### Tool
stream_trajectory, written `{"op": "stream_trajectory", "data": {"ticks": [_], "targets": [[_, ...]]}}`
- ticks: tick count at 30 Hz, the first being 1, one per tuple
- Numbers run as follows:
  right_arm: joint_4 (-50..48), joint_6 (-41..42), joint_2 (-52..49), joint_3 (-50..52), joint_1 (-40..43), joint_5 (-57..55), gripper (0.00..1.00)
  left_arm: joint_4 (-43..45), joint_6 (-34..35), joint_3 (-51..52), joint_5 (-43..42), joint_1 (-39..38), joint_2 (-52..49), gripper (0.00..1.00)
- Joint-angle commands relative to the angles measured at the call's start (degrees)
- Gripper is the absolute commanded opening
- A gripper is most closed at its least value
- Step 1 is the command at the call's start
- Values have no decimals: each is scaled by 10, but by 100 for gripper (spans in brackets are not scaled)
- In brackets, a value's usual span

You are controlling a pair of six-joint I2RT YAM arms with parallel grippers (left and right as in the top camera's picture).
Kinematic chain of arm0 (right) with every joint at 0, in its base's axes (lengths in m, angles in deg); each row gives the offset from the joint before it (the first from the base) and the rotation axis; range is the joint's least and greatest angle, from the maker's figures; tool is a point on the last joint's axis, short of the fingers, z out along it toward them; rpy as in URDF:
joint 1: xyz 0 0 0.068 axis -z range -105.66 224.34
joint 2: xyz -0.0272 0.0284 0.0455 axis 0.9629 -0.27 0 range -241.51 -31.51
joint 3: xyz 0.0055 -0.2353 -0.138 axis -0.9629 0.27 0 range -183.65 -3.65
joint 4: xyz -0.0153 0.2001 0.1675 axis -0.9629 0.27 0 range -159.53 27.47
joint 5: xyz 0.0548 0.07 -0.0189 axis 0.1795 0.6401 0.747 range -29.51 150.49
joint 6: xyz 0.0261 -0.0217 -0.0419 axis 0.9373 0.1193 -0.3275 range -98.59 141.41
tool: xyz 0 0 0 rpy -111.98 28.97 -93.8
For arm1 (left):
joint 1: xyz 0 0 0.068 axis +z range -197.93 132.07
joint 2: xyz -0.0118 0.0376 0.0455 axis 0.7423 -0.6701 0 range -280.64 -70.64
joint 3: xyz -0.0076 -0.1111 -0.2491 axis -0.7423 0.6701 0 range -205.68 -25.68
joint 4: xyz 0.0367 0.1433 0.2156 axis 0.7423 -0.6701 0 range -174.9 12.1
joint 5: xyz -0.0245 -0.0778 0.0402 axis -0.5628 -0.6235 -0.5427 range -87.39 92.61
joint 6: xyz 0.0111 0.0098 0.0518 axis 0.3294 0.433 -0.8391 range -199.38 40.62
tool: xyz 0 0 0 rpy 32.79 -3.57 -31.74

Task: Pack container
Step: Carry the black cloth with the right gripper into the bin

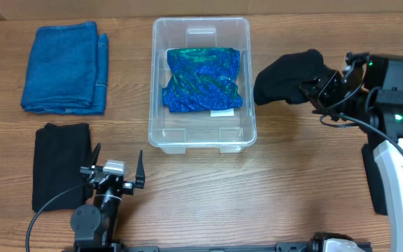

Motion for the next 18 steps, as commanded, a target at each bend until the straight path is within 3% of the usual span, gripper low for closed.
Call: {"op": "stream_trajectory", "data": {"ticks": [1,7,12,18], "targets": [[10,-45,14,-65,-8,108,4,-1,-8,2,2,3,5,100],[-2,-61,15,-89,-143,119,4,-1,-8,2,2,3,5,100],[51,-65,0,-89,-255,-50,4,-1,-8,2,2,3,5,100],[53,-104,-91,-89,-317,-114,4,-1,-8,2,2,3,5,100]]}}
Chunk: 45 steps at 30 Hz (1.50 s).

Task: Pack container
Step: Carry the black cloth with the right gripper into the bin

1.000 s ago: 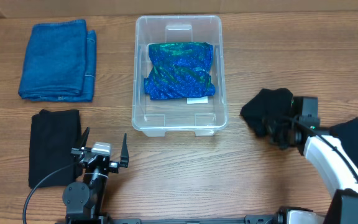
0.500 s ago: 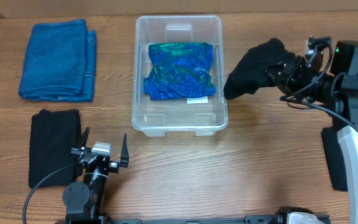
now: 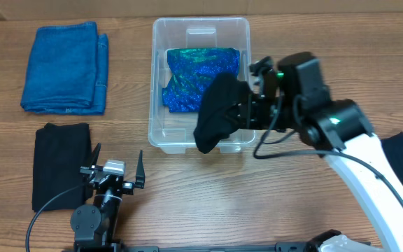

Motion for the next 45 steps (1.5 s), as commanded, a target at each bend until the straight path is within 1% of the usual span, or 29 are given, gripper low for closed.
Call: {"op": "stream_trajectory", "data": {"ticks": [1,4,7,11,15,19,24,27,29,34,38,39,41,42,43,44,45], "targets": [[-5,-29,-62,-19,-8,-82,4,-1,-8,2,2,3,5,100],[-7,-44,-96,-19,-8,-127,4,-1,-8,2,2,3,5,100],[-7,-63,-103,-21,-8,-189,4,-1,-8,2,2,3,5,100],[28,-74,-103,-67,-7,-249,4,-1,-8,2,2,3,5,100],[54,-74,-106,-72,-13,-256,4,-1,-8,2,2,3,5,100],[59,-73,-114,-71,-43,-256,4,-1,-8,2,2,3,5,100],[57,-62,-177,-71,-94,-256,4,-1,-8,2,2,3,5,100],[42,-54,-228,-71,-122,-249,4,-1,-8,2,2,3,5,100],[16,-54,-249,-71,-140,-223,4,-1,-8,2,2,3,5,100],[-60,-32,-255,-71,-152,-108,4,-1,-8,2,2,3,5,100],[-93,-9,-255,-71,-153,-73,4,-1,-8,2,2,3,5,100],[-97,-9,-255,-71,-153,-73,8,-1,-8,2,2,3,5,100],[-102,-9,-255,-68,-153,-73,26,-1,-8,2,2,3,5,100],[-101,-9,-256,-68,-153,-73,52,-1,-8,2,2,3,5,100],[-101,-9,-256,-68,-153,-73,67,-1,-8,2,2,3,5,100],[-101,-9,-256,-68,-153,-75,86,-1,-8,2,2,3,5,100],[-101,-9,-256,-68,-153,-79,96,-1,-8,2,2,3,5,100]]}}
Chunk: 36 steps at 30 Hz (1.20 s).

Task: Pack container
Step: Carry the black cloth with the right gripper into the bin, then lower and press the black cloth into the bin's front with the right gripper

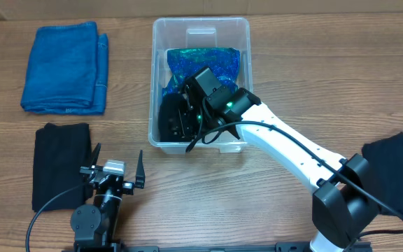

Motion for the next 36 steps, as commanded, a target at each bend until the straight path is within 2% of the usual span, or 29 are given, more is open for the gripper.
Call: {"op": "stream_trajectory", "data": {"ticks": [1,6,13,15,21,22,23,24,25,30,36], "targets": [[-4,1,0,-11,-3,-3,99,-1,-8,2,2,3,5,100],[31,-4,1,-56,2,-86,97,-1,-8,2,2,3,5,100],[51,-3,2,-100,2,-160,100,-1,-8,2,2,3,5,100],[80,1,3,-113,2,-221,100,-1,-8,2,2,3,5,100],[108,1,3,-125,2,-223,98,-1,-8,2,2,3,5,100],[107,0,2,-125,2,-223,93,-1,-8,2,2,3,5,100],[108,1,2,-125,2,-222,81,-1,-8,2,2,3,5,100],[111,1,1,-124,2,-220,61,-1,-8,2,2,3,5,100],[115,1,0,-122,2,-219,49,-1,-8,2,2,3,5,100],[117,34,-10,-79,2,-218,5,-1,-8,2,2,3,5,100],[135,68,-42,-68,2,-161,4,-1,-8,2,2,3,5,100]]}}
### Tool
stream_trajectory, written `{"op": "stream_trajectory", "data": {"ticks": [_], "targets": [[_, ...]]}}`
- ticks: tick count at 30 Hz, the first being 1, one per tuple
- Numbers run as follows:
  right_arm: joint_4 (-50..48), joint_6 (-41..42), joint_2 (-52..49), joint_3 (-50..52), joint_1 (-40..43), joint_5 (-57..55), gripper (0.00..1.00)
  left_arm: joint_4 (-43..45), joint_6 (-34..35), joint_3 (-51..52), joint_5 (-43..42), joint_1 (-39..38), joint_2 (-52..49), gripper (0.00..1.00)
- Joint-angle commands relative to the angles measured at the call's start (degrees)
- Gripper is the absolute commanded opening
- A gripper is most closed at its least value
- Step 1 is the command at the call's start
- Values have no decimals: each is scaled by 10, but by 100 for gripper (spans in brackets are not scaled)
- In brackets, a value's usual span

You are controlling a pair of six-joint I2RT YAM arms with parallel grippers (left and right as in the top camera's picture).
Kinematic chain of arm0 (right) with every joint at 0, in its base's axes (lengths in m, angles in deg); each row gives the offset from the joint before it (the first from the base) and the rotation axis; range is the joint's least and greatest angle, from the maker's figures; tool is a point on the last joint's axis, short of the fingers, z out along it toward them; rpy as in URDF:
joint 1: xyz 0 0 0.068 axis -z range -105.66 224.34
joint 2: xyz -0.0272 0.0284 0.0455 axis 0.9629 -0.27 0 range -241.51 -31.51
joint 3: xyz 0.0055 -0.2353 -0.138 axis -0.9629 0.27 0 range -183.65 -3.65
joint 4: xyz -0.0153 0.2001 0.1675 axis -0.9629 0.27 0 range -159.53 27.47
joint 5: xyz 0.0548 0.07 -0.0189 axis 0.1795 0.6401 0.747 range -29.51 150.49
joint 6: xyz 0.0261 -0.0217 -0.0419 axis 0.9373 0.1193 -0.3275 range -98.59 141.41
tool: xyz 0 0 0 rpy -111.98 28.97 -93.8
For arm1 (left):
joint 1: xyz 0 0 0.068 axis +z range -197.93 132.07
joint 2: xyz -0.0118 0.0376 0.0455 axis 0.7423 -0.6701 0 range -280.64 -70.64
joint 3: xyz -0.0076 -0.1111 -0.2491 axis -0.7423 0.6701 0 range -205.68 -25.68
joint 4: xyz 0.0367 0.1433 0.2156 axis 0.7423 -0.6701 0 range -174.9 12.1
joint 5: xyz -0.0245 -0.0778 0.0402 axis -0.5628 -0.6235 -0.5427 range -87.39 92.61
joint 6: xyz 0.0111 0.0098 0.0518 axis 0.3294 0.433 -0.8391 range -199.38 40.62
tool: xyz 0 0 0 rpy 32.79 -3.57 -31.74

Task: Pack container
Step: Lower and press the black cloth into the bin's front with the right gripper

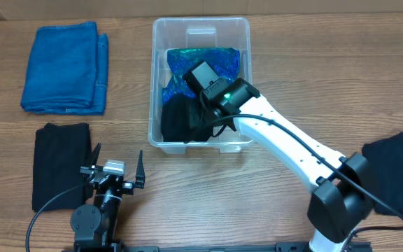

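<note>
The clear plastic container (244, 84) stands at the table's middle back. A blue-green shiny cloth (221, 59) lies in its far half. A black cloth (175, 120) lies bunched in its near left part. My right gripper (196, 122) reaches down into the container, right at this black cloth; its dark fingers blend with the fabric, so their state is unclear. My left gripper (117, 157) rests open near the front edge, holding nothing.
A folded blue towel (64, 66) lies at the back left. A folded black cloth (61, 165) lies at the front left beside the left gripper. Another black cloth (395, 169) lies at the right edge, behind the right arm's base.
The right wrist has shifted slightly right and back inside the container. The black cloth now lies lower and more spread in the near left part. The left arm is unchanged.
My right gripper first held a black cloth in the air right of the container. Then it carried it over the container's near right rim. Later it was down inside the container with the cloth, and now the cloth lies in the near part beside the blue-green cloth.
</note>
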Motion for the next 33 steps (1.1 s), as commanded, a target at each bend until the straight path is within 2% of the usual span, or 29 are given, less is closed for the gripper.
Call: {"op": "stream_trajectory", "data": {"ticks": [1,8,14,20,23,27,33], "targets": [[10,29,-29,5,1,37,4,-1,-8,2,2,3,5,100],[9,28,-116,5,1,41,4,-1,-8,2,2,3,5,100],[-14,23,-125,-5,1,36,4,-1,-8,2,2,3,5,100],[111,-3,-122,-163,2,10,4,-1,-8,2,2,3,5,100],[134,-2,-122,-219,2,11,6,-1,-8,2,2,3,5,100],[111,-2,-125,-188,0,42,8,-1,-8,2,2,3,5,100],[-5,-2,-125,-72,-3,92,7,-1,-8,2,2,3,5,100]]}}
